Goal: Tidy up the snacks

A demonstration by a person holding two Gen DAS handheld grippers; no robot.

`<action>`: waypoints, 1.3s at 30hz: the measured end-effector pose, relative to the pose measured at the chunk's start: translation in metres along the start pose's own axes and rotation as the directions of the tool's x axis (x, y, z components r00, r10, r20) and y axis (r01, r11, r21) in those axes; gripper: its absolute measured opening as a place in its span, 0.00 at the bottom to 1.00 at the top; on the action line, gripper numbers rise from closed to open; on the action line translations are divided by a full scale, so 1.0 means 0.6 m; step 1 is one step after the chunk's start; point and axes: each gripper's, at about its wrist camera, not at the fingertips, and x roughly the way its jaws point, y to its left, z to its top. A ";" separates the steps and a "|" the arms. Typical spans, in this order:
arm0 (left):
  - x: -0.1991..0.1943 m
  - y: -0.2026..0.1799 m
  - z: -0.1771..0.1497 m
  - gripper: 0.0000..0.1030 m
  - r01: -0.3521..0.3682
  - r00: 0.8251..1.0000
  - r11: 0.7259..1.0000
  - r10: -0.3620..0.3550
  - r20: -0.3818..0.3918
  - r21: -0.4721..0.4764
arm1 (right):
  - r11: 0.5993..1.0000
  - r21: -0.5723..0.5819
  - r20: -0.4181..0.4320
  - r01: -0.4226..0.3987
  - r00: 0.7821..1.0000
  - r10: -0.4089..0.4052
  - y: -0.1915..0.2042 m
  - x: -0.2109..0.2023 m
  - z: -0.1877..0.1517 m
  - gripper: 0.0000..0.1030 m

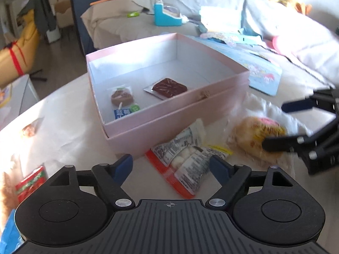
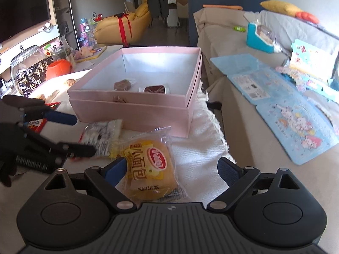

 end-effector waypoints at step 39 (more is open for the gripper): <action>-0.126 0.050 -0.083 0.47 -0.098 0.993 0.952 0.111 0.028 -0.290 | 0.968 -0.028 -0.059 -0.251 0.967 0.249 0.094 0.089 0.074 0.90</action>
